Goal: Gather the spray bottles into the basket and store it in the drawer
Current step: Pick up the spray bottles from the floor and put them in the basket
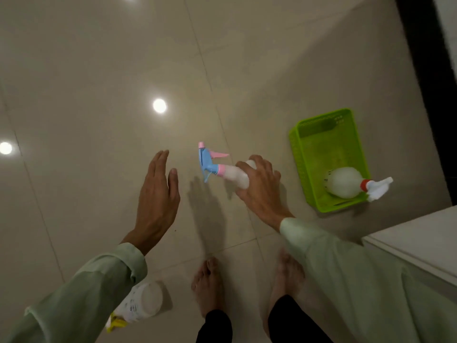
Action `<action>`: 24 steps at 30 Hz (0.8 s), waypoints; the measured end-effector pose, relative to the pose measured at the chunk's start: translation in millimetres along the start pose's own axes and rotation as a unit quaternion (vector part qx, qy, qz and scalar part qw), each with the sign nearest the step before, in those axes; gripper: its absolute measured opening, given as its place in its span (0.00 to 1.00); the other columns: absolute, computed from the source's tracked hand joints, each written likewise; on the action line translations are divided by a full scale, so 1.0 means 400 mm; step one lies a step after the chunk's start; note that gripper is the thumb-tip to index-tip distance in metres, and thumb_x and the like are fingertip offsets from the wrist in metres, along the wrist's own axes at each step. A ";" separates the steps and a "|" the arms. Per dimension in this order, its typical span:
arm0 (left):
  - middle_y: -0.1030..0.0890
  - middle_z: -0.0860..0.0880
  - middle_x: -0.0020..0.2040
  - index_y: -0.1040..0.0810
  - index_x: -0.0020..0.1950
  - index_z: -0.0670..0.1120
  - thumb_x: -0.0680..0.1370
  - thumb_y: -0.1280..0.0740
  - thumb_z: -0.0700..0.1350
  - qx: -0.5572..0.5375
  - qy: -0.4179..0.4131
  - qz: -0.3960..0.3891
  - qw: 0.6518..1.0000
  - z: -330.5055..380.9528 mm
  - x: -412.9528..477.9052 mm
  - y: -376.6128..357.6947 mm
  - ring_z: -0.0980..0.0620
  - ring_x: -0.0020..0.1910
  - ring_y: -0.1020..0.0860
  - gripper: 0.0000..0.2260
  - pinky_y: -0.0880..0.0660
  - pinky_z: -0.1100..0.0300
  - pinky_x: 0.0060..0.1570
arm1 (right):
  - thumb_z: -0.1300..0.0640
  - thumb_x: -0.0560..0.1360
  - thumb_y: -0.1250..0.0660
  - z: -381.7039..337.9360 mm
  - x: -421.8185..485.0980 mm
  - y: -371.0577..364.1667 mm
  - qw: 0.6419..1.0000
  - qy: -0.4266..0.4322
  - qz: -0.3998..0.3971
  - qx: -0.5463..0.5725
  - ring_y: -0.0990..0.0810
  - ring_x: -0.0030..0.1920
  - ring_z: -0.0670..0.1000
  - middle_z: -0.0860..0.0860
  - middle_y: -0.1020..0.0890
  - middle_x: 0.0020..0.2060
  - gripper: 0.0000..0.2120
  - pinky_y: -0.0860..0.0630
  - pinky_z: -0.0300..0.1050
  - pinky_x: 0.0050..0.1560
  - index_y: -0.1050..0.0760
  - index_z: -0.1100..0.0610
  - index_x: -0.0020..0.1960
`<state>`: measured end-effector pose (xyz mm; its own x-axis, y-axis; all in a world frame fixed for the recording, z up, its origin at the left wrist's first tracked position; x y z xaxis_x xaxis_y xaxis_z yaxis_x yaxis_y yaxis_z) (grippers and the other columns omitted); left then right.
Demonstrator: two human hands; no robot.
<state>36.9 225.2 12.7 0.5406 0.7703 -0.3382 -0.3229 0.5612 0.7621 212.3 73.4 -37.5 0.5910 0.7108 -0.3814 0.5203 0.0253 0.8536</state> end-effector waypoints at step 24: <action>0.39 0.48 0.79 0.43 0.79 0.47 0.85 0.47 0.52 0.002 -0.181 -0.116 0.977 0.519 0.095 -0.221 0.52 0.78 0.40 0.23 0.39 0.55 0.75 | 0.57 0.72 0.25 0.317 0.069 0.251 0.786 -0.265 0.387 0.403 0.28 0.67 0.57 0.57 0.26 0.64 0.23 0.32 0.50 0.68 0.25 0.60 0.65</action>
<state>247.3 142.1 47.2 0.8383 0.4648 -0.2850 -0.1571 0.7064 0.6902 358.9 6.5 -7.2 0.9852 -0.1054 -0.1352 -0.0275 -0.8757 0.4821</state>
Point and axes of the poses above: each hand's wrist, its own x-axis towards the middle knuckle, its own y-axis out of the back of the hand, z = x × y, the point moved 1 cm from there along x, towards the middle knuckle
